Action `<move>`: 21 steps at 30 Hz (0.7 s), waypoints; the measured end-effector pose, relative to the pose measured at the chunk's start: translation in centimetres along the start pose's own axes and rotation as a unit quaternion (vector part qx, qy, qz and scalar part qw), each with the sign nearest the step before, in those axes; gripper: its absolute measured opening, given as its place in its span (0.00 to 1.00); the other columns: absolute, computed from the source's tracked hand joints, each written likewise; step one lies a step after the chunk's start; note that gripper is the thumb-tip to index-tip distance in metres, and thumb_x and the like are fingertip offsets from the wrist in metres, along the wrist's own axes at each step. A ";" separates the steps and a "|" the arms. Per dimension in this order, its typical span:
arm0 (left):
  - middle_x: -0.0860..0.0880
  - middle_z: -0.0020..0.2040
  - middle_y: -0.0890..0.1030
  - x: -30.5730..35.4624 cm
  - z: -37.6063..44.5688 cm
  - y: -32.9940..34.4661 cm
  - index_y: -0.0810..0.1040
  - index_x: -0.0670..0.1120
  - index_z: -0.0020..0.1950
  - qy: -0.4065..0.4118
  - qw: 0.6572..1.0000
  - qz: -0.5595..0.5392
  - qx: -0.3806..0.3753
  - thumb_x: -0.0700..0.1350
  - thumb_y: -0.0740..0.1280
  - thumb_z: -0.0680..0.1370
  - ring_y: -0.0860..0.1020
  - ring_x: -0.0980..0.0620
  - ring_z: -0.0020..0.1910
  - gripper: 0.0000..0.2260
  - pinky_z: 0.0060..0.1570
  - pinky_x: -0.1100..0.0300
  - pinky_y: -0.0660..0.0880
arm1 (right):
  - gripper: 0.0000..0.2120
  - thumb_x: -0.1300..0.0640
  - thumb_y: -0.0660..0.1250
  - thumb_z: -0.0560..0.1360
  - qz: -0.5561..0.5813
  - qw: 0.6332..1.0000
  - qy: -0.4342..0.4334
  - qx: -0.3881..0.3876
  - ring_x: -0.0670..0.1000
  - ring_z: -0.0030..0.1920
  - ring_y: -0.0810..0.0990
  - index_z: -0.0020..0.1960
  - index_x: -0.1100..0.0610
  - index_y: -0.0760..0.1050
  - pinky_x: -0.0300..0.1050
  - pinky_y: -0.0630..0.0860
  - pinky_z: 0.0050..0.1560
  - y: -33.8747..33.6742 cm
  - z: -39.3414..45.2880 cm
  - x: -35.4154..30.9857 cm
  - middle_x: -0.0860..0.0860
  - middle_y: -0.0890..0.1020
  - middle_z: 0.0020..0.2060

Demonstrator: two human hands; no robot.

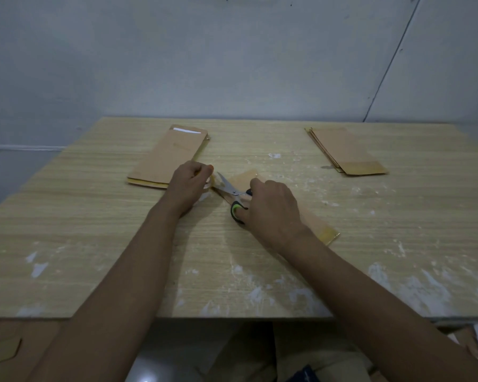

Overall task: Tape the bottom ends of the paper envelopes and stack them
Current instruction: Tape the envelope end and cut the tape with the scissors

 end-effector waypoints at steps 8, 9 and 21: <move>0.39 0.46 0.84 0.2 -0.6 -0.3 0.83 0.40 0.49 -0.026 0.998 -0.061 -0.007 0.55 0.62 0.77 0.81 0.41 0.51 0.19 0.53 0.42 0.78 | 0.22 0.41 0.66 0.74 0.004 1.000 0.002 -0.003 0.59 0.52 0.73 0.56 0.58 0.72 0.47 0.63 0.47 0.6 0.1 0.3 0.56 0.76 0.49; 0.42 0.46 0.84 0.1 -0.6 -0.3 0.83 0.44 0.49 -0.034 0.997 -0.071 -0.008 0.55 0.62 0.76 0.82 0.43 0.52 0.17 0.54 0.41 0.79 | 0.22 0.41 0.66 0.74 0.001 1.000 0.001 -0.003 0.59 0.52 0.72 0.56 0.58 0.72 0.47 0.63 0.47 0.6 0.1 0.2 0.57 0.76 0.50; 0.41 0.49 0.81 1.7 -1.1 0.2 0.78 0.34 0.57 -0.011 0.989 -0.145 -0.013 0.48 0.56 0.86 0.84 0.50 0.44 0.18 0.41 0.58 0.81 | 0.27 0.39 0.65 0.72 -0.007 1.000 0.016 -0.009 0.59 0.59 0.67 0.62 0.57 0.69 0.49 0.65 0.51 0.4 -0.2 0.5 0.57 0.73 0.57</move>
Point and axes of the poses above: each hand's wrist, its own z-axis towards the middle knuckle, its own y-axis out of the palm, x = y × z, the point moved 10 cm from there along z, towards the middle knuckle
